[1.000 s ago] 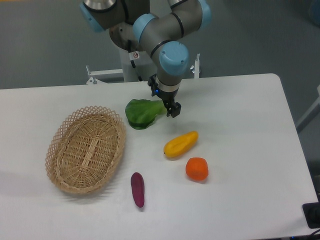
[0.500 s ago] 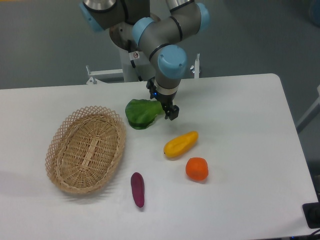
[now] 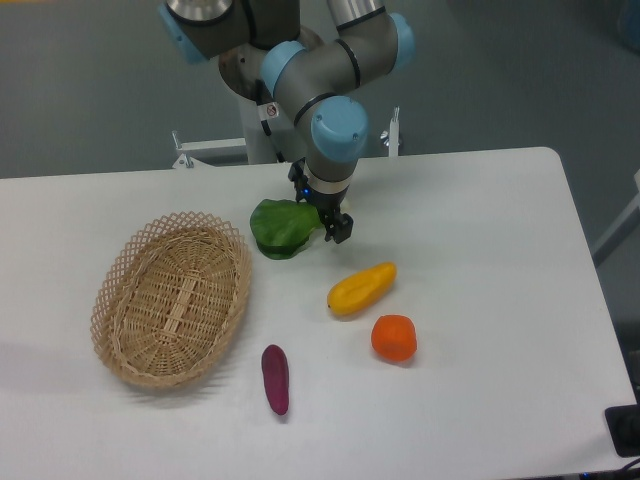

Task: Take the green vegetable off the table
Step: 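Lower the open gripper onto the bok choy leaves and close it, then lift the grasped bok choy up and carry it away from the basket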

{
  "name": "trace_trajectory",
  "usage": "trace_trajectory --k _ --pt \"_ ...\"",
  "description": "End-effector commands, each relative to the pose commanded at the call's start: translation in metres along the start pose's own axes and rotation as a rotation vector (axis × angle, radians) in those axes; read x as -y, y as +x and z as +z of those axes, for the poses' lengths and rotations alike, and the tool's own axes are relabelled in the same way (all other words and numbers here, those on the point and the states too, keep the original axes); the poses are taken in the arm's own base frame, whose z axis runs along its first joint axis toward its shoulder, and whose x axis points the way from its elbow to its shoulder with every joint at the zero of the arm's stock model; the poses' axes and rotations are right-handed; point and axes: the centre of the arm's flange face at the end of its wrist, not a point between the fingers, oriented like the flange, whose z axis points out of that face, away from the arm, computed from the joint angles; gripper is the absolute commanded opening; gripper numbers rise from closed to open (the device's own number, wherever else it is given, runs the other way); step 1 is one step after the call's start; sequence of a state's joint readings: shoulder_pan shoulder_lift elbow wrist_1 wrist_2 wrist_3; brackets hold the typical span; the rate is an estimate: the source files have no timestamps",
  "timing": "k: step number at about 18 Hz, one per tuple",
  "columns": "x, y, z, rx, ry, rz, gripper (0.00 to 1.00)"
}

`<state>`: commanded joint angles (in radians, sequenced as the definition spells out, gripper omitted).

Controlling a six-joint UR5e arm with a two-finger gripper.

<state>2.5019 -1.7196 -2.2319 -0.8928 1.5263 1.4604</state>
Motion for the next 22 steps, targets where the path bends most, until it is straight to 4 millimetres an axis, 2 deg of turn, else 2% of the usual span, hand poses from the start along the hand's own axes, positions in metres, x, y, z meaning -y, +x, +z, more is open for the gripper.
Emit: trace_trajectory --k 5,8,11,12,14,22 --pt "0.001 0.0 0.001 0.0 0.0 0.003 0.98" --pt "0.001 0.0 0.0 0.001 0.0 -0.015 0.72" --pt "0.001 -0.001 -0.001 0.006 0.0 -0.034 0.39" --pt "0.002 -0.002 -0.003 0.009 0.001 -0.033 0.31" --pt "0.002 -0.005 -0.007 0.018 0.005 -0.033 0.22" --pt "0.002 -0.02 -0.036 0.022 0.013 -0.042 0.22"
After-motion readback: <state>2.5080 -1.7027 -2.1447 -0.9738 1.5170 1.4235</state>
